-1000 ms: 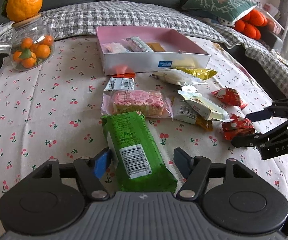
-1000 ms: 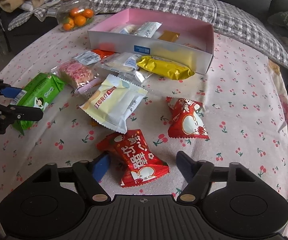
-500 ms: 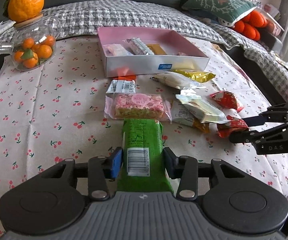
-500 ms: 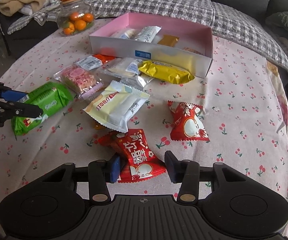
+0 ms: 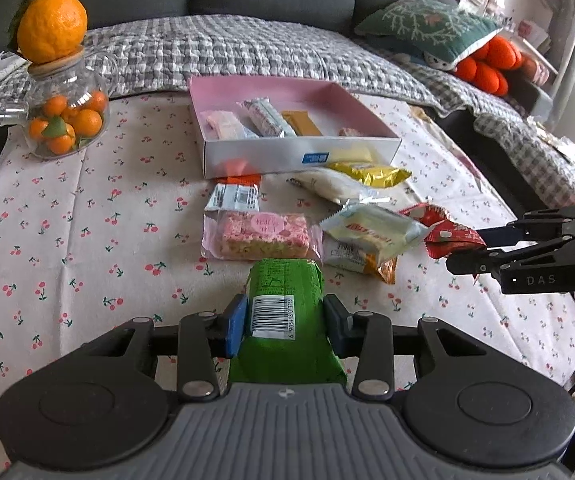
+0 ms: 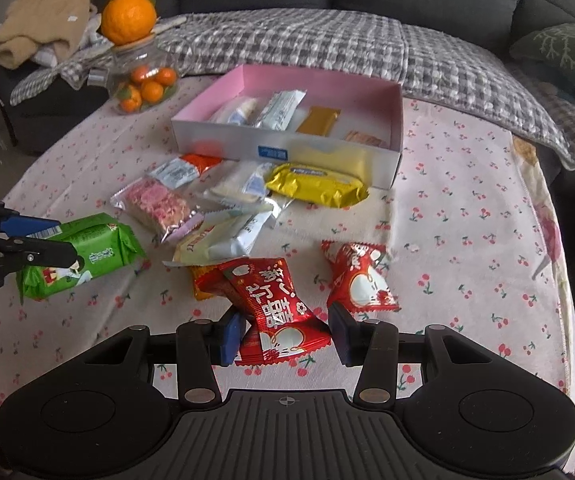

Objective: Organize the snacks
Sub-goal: 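Lift both held snacks and carry them over into the pink box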

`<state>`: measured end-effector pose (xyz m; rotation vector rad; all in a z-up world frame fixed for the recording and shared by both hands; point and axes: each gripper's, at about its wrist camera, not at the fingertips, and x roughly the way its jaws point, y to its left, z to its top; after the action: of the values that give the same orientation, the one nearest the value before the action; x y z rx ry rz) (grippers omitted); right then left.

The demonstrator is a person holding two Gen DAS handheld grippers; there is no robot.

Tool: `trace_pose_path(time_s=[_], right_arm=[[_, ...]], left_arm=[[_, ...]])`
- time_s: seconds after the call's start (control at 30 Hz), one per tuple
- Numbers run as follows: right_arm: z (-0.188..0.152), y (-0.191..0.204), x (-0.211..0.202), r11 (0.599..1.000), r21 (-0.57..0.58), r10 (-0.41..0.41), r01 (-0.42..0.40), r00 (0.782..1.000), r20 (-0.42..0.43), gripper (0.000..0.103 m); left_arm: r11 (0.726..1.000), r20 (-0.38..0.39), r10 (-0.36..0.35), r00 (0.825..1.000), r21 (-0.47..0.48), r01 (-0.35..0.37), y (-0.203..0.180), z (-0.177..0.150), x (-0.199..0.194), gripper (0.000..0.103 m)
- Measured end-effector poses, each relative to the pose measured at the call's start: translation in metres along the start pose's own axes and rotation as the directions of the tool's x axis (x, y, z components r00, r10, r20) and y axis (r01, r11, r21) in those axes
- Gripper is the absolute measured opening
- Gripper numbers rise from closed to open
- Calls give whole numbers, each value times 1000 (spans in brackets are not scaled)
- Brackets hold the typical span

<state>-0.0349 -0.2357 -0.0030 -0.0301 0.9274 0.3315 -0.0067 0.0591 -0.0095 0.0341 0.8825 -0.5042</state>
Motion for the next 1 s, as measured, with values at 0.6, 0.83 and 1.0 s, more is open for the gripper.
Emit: trace_pose_path(time_s=[0.6, 0.83, 1.0], right_arm=[[27, -15, -26, 992, 120, 17, -30, 994, 107, 44], [38, -26, -23, 980, 198, 8, -32, 993, 120, 44], [53, -33, -15, 967, 255, -2, -30, 992, 125, 44]], left_arm=[[998, 68, 0, 998, -61, 4, 5, 20, -11, 37], [997, 103, 2, 995, -78, 6, 3, 33, -11, 37], [994, 122, 15, 992, -109, -1, 3, 49, -4, 37]])
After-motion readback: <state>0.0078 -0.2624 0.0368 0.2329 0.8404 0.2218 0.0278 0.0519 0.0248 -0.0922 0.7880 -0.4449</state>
